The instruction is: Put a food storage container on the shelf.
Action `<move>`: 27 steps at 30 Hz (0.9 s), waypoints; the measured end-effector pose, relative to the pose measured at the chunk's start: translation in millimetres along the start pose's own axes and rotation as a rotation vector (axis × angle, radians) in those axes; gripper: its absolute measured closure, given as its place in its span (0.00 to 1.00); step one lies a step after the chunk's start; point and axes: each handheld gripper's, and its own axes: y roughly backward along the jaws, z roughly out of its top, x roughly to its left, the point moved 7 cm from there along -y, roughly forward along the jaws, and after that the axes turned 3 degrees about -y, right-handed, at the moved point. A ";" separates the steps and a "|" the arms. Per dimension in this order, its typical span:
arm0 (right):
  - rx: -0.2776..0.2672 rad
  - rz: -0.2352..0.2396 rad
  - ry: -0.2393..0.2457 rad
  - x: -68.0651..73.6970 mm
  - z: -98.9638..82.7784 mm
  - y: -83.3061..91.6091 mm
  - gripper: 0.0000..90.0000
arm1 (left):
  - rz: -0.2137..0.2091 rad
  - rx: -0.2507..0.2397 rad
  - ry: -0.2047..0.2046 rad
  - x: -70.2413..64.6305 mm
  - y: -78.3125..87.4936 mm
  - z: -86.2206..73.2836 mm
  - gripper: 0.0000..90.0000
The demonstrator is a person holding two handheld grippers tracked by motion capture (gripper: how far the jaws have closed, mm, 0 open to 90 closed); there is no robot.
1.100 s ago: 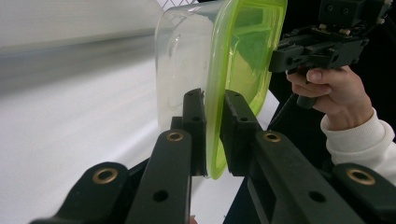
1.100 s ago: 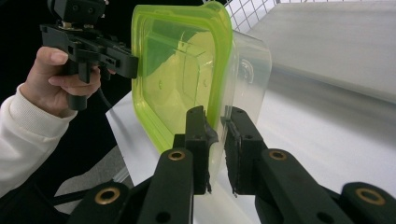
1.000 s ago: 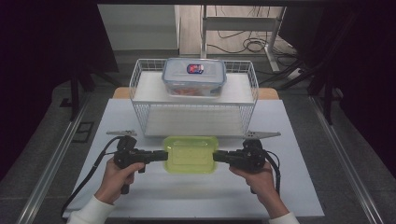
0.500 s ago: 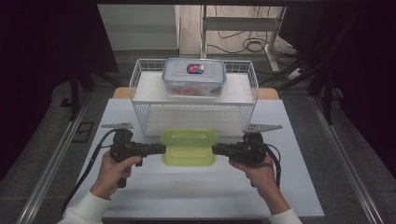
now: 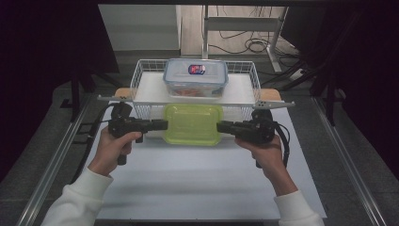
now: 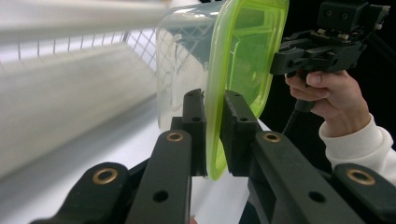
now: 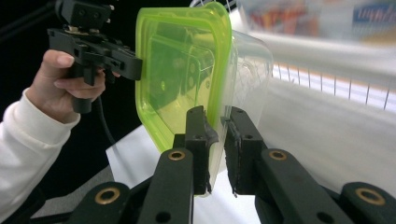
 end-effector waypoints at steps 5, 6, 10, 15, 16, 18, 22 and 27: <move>-0.026 0.004 0.008 -1.5 29.5 3.9 0.89 | 0.008 -0.020 -0.010 1.3 2.0 28.0 0.91; -0.025 0.003 0.009 -2.4 34.2 3.9 0.89 | 0.010 -0.024 -0.013 2.2 2.4 32.6 0.91; -0.027 -0.001 0.007 -4.8 47.4 3.0 0.89 | 0.011 -0.031 -0.020 5.6 3.5 45.2 0.91; -0.036 0.007 -0.003 -8.9 74.9 1.0 0.90 | 0.000 -0.048 -0.014 16.6 5.6 71.8 0.91; -0.036 0.007 -0.003 -8.9 74.9 1.0 0.90 | 0.000 -0.048 -0.014 16.6 5.6 71.8 0.91; -0.048 0.027 -0.030 -14.8 92.8 -1.1 0.90 | -0.004 -0.051 -0.010 21.4 5.5 82.8 0.91; -0.044 0.021 -0.042 -22.0 109.6 -3.7 0.90 | -0.004 -0.047 0.003 31.9 2.7 105.4 0.91; -0.044 0.008 -0.059 -36.9 133.6 -9.0 0.90 | 0.001 -0.027 0.013 48.1 -3.8 131.2 0.91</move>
